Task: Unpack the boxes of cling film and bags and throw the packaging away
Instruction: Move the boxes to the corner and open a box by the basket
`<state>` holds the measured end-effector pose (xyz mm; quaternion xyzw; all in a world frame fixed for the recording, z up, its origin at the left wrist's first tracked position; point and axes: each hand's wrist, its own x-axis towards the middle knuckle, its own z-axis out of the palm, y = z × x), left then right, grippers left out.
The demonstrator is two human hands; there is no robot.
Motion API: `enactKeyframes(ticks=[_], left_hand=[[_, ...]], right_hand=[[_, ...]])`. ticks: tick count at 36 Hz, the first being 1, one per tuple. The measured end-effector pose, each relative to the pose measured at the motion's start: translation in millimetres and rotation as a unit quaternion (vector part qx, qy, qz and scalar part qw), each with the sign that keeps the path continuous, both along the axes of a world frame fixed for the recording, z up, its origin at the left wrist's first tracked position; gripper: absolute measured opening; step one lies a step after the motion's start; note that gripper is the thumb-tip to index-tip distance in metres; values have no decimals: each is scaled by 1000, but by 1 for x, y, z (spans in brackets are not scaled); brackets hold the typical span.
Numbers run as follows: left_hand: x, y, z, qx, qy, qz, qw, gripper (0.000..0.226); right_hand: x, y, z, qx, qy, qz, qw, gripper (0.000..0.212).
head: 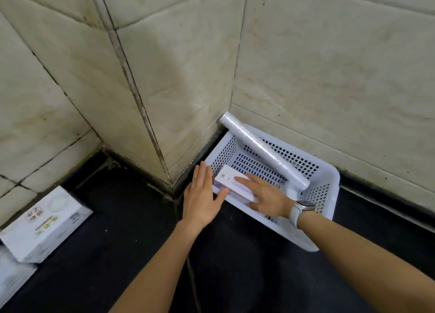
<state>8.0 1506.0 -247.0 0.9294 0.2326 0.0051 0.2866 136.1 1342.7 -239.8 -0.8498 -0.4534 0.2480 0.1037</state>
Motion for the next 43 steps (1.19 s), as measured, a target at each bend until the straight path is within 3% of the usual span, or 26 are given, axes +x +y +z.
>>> enactKeyframes(ticks=[6,14,19,24,30,38,40,43], left_hand=[[4,-1,9,24,12,1,1000,70],[40,12,29,117,1,-142,983,94],[53,13,36,124,-82,-150,977,78],[51,20,40,55,-120,-100,986,71],[45,25,48,-85,-104,-96,986,72],[37,33,71,-198,-89,-75,973,66],[33,35,76,-235,-92,-69,965,60],[25,37,81,-273,-103,-48,955,49]], right_hand=[[-2,1,4,59,35,-61,996,71],[2,-4,40,153,-16,-71,986,85],[8,-20,50,214,-40,-105,970,89],[11,-39,54,296,119,-208,925,78],[12,-41,65,322,192,-216,902,65],[13,-45,86,368,272,-236,857,50],[12,-45,89,392,298,-252,833,42],[14,-44,93,454,367,-305,753,34]])
